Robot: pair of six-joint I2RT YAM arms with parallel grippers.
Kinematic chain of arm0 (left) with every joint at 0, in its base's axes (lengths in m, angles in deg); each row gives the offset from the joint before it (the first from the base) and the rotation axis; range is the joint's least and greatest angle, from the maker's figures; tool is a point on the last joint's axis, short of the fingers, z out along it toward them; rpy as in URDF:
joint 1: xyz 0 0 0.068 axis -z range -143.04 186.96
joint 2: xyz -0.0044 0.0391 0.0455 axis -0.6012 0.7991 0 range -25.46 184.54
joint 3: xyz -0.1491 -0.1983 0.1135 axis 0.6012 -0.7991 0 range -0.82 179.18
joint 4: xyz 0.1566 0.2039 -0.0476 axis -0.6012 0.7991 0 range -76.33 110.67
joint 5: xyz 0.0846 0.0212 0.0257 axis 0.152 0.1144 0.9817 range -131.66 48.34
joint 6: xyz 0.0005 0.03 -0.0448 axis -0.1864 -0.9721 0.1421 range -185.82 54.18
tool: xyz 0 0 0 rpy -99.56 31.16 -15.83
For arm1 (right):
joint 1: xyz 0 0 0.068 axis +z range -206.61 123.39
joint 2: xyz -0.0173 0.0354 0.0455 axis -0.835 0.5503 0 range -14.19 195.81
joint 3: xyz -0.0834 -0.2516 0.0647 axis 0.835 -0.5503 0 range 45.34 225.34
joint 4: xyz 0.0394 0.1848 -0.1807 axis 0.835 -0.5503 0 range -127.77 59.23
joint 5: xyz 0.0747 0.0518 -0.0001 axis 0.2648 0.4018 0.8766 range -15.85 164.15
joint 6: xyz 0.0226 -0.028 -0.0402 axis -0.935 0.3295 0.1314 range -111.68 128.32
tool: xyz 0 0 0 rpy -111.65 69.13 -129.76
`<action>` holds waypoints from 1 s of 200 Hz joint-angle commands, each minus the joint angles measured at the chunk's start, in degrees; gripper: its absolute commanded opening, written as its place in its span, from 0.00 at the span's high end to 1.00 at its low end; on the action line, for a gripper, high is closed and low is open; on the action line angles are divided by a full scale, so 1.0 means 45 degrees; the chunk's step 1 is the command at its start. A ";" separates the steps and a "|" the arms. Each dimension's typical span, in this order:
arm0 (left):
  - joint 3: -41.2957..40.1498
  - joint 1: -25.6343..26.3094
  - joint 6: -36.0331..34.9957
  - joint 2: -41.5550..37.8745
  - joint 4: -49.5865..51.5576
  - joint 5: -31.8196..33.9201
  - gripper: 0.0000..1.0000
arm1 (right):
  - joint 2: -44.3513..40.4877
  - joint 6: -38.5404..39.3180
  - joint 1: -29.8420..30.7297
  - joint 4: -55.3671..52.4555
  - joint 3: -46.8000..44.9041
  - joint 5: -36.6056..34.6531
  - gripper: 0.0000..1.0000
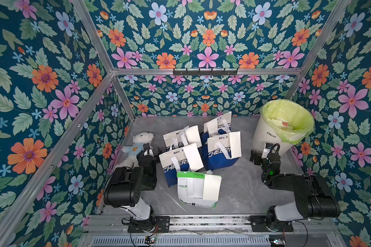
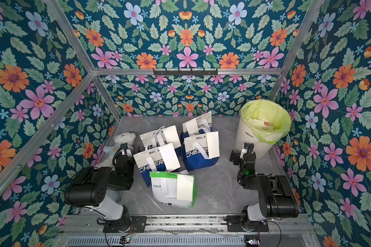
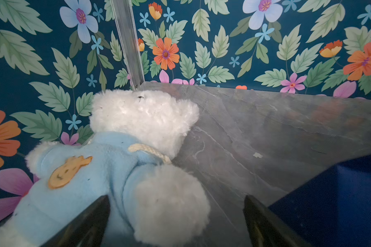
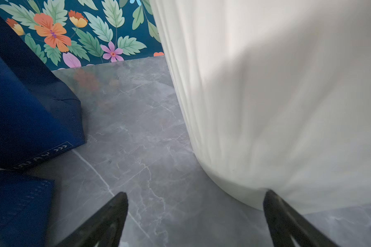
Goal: Shred takeout receipts and throw away
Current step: Pick up the trash bin from the center of the board.
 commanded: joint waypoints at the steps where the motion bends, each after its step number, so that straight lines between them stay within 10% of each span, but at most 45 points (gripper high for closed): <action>1: 0.0032 -0.0009 -0.0098 0.0033 -0.0119 -0.0141 0.01 | -0.0019 -0.0069 0.0000 0.0538 -0.0021 -0.0270 0.01; 200: 0.0036 0.0005 -0.0098 -0.0039 -0.0020 -0.0139 0.01 | -0.0013 -0.0053 0.0001 0.0509 -0.0004 -0.0282 0.01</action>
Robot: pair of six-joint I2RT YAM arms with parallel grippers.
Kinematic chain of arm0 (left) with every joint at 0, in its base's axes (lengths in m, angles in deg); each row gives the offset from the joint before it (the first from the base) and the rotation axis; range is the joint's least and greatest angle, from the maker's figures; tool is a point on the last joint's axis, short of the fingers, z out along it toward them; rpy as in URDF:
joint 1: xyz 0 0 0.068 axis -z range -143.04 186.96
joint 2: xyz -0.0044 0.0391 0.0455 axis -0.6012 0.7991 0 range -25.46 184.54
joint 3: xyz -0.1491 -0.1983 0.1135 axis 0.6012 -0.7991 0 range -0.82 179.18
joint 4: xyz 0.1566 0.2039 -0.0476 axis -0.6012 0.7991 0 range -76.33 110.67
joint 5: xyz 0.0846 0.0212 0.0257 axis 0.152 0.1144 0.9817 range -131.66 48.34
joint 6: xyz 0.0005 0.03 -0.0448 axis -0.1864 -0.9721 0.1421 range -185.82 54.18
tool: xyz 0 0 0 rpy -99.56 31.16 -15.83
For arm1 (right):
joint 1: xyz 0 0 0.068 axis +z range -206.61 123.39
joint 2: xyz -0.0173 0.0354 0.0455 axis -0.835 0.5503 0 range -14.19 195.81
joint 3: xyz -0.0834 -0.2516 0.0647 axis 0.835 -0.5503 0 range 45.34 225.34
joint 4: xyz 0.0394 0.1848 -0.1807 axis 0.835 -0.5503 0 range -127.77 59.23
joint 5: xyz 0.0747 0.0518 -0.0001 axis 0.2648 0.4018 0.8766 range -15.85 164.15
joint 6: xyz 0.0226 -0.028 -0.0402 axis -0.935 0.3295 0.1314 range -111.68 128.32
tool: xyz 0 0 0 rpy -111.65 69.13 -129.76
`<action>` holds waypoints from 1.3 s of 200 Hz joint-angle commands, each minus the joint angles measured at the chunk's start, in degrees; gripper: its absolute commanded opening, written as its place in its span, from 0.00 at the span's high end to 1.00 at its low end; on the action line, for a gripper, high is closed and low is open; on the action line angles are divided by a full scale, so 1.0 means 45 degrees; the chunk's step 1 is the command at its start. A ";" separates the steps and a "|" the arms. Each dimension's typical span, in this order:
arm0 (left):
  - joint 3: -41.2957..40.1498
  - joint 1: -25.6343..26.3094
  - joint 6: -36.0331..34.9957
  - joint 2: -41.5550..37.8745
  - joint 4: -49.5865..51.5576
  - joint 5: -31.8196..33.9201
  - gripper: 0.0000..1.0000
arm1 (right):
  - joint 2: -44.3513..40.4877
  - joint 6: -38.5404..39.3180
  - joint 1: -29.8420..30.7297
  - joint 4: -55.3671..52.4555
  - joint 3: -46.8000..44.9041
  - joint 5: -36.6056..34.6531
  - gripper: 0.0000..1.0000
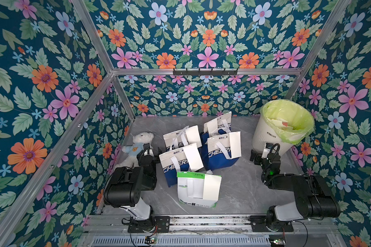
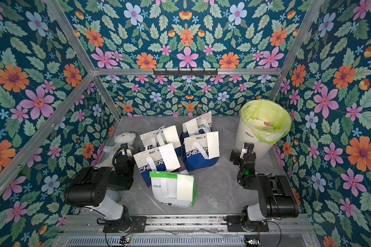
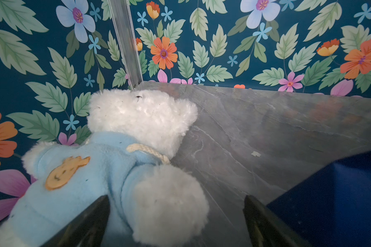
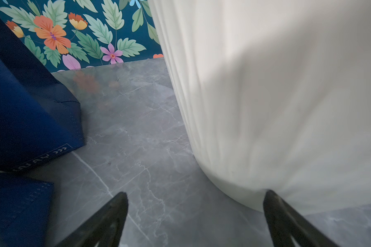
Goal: Shred takeout receipts and throw away
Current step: Pick up the trash bin from the center of the board.
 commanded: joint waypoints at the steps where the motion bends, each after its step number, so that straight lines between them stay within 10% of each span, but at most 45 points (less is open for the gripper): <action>1: 0.0034 0.0000 -0.0059 -0.0040 -0.0035 -0.0062 0.01 | -0.0018 -0.0043 0.0001 0.0430 -0.0005 -0.0184 0.01; 44: 0.0147 0.0287 0.0340 -0.3035 0.2884 0.2708 0.01 | -0.1058 -0.0397 0.0278 0.0745 -0.0653 -0.2185 0.01; 68: 0.0265 0.0283 0.2302 -0.5828 0.5652 0.6251 0.01 | -0.4486 -0.1278 0.0486 -0.4275 0.0243 -0.2691 0.01; 101: 0.0812 0.0288 0.3914 -1.0772 1.0521 0.5826 0.01 | -0.9580 -0.5960 0.0469 -1.1243 0.1622 -0.2745 0.01; 137: 0.2168 0.0325 0.3607 -1.4786 1.4465 0.1887 0.01 | -1.1989 -0.6632 0.0464 -1.4443 0.3260 0.0963 0.02; 189: 0.4539 0.0327 0.1738 -1.5954 1.7957 -0.6128 0.01 | -0.8643 -0.6534 0.0469 -2.1315 0.9685 0.4418 0.05; 260: 0.8556 0.0407 0.1117 -1.3596 1.9724 -0.9266 0.01 | -0.1388 -0.4928 0.0478 -2.8669 2.1592 0.2538 0.08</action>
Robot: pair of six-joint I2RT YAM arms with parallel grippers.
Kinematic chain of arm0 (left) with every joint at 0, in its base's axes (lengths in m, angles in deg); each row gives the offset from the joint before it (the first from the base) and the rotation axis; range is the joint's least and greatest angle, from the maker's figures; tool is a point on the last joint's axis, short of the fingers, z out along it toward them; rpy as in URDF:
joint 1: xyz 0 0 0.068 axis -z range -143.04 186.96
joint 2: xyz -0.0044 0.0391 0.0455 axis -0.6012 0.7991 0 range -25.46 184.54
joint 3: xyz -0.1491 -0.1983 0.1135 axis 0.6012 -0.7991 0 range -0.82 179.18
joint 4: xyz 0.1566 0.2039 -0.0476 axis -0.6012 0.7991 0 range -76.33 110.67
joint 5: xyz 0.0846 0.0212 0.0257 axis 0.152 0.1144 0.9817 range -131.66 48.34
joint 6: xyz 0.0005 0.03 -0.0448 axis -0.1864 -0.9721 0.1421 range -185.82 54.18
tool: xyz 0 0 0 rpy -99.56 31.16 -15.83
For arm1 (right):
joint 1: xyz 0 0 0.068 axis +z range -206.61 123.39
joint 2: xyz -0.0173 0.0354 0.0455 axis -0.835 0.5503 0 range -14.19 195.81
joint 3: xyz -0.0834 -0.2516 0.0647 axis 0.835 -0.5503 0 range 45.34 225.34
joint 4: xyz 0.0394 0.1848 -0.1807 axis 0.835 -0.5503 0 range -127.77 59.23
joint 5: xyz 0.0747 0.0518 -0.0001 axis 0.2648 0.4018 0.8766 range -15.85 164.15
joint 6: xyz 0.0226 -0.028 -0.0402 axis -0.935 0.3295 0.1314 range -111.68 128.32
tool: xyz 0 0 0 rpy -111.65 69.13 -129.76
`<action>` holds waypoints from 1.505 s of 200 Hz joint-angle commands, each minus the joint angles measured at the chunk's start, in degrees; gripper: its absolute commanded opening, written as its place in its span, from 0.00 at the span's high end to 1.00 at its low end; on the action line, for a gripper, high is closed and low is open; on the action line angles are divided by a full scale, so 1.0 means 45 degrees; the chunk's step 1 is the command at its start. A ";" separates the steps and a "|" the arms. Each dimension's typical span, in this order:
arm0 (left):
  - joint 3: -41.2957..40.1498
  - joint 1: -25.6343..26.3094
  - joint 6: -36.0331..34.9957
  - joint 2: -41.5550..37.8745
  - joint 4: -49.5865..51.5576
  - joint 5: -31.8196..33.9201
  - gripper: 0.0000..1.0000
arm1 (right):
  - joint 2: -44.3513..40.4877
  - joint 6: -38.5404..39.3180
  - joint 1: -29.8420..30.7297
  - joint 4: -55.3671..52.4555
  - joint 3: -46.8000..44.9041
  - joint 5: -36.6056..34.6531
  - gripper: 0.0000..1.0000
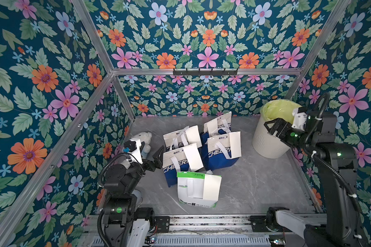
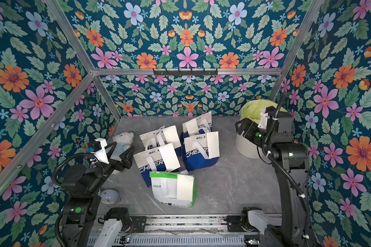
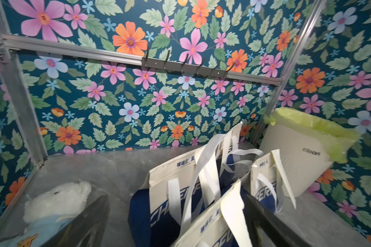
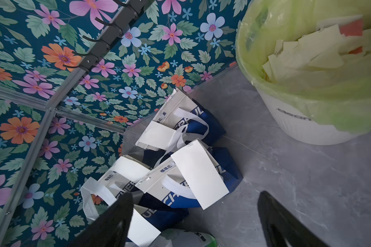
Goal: Shred takeout receipts and throw away
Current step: Pick up the trash bin from the center of the board.
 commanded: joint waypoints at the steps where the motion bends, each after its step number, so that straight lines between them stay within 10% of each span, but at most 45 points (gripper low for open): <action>1: 0.1295 0.0091 -0.0712 0.0737 0.0891 -0.1447 0.01 | 0.2046 0.0985 0.0007 -0.3516 0.2628 -0.1368 0.08; 38: 0.3591 0.0726 -0.1001 0.2423 0.1601 -0.1987 0.01 | 0.6312 0.2351 -0.0060 -0.5750 0.7335 -0.3486 0.08; 106: 0.4720 0.0921 -0.0391 0.3947 0.2092 -0.2794 0.01 | 0.9865 0.2973 -0.0801 -0.5433 1.0148 -0.3076 0.13; 175: 0.6084 0.2971 -0.0975 0.6331 0.3811 -0.0521 0.01 | 1.1091 0.3908 -0.0243 -0.5067 0.9793 -0.3439 0.24; 214: 0.6959 0.5908 -0.1632 0.8121 0.5278 0.1520 0.01 | 1.1026 0.4390 -0.0161 -0.4867 0.9239 -0.4036 0.48; 301: 0.7475 0.8116 -0.2013 0.8868 0.6373 0.3352 0.01 | 1.0106 0.5331 -0.0169 -0.4293 0.7645 -0.4625 0.81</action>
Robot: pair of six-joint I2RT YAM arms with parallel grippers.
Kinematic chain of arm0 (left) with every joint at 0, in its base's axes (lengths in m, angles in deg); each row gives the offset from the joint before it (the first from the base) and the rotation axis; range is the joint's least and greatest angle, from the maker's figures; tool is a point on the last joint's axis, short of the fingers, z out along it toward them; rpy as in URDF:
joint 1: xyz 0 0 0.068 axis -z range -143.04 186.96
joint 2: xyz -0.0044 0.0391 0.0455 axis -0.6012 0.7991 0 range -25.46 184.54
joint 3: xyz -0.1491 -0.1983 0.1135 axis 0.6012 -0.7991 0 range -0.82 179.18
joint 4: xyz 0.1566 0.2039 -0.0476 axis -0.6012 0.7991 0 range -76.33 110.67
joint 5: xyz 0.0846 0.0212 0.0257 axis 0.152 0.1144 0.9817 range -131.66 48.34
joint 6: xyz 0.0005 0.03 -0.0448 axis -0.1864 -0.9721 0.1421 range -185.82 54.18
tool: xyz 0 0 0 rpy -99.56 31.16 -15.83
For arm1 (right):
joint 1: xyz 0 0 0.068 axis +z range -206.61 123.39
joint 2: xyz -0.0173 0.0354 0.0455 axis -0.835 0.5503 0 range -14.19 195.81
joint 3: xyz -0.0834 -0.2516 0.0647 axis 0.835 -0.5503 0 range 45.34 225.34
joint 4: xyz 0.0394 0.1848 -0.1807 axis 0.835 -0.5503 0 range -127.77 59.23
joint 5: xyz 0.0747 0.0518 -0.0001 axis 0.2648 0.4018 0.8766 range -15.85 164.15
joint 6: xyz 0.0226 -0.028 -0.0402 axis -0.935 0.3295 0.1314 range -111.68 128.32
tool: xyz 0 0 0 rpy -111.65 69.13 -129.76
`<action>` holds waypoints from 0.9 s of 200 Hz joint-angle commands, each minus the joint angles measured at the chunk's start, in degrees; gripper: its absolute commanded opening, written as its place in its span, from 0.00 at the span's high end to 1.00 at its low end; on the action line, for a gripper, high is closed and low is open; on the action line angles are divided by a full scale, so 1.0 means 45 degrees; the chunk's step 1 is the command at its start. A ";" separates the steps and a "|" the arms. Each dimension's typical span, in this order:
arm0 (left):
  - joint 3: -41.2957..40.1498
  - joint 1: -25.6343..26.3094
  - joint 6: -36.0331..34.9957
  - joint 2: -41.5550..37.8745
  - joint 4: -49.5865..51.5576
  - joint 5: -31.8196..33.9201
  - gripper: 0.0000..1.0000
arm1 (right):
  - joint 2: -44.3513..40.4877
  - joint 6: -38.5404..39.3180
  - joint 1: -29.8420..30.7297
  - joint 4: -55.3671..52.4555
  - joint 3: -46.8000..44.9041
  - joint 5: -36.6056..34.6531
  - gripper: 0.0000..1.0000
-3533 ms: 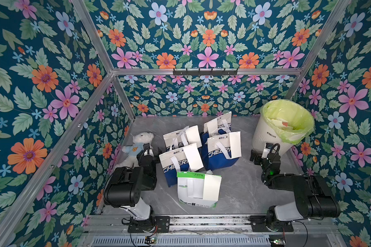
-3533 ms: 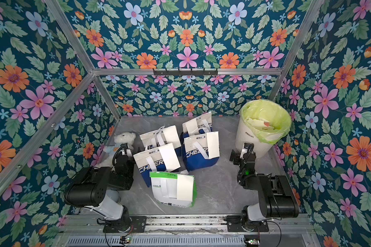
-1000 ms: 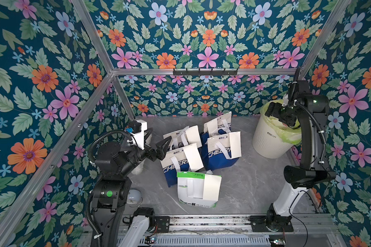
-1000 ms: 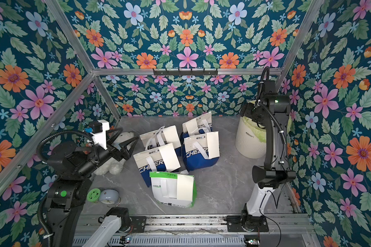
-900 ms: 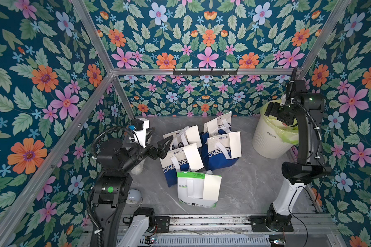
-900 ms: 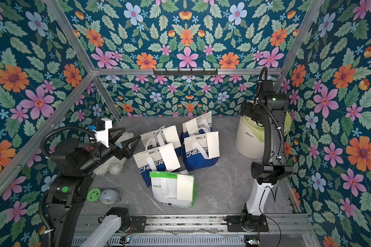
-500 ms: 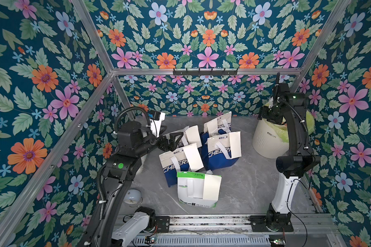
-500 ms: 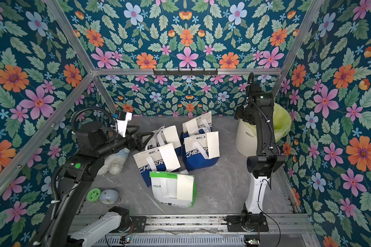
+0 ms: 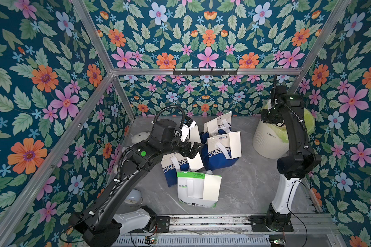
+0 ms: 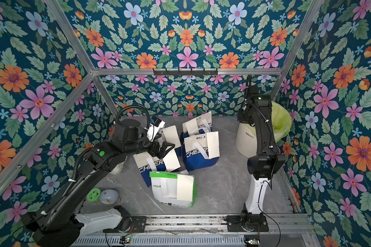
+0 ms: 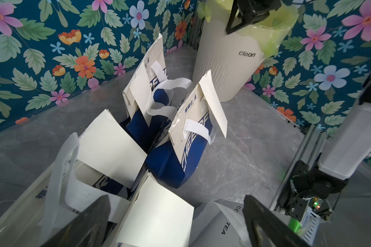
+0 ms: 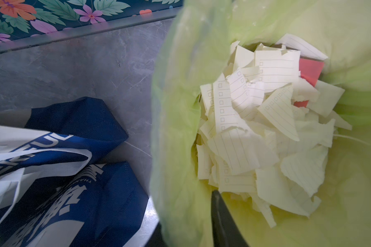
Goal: Shred takeout receipts and throw away
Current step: Pick up the trash bin from the center of the board.
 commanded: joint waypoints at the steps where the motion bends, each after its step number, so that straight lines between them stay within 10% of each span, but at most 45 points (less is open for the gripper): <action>1: -0.0147 0.0253 -0.0216 -0.0067 0.0487 0.0926 0.01 | -0.0382 0.0280 -0.0006 -0.0139 -0.0367 -0.0297 0.81; 45: -0.0675 0.0806 -0.0302 -0.0162 0.0837 0.2060 0.01 | -0.0802 0.0403 -0.0009 0.0015 -0.0912 -0.0356 1.00; 111: -0.0918 0.1499 -0.0918 -0.1089 0.0622 0.1716 0.01 | -0.2936 0.0423 0.0218 -0.0011 -0.2765 0.0365 1.00; 180: -0.0811 0.1510 -0.2674 -0.1891 0.1707 0.0723 0.01 | -0.5427 -0.0306 0.3822 -0.0977 -0.5376 -0.0205 1.00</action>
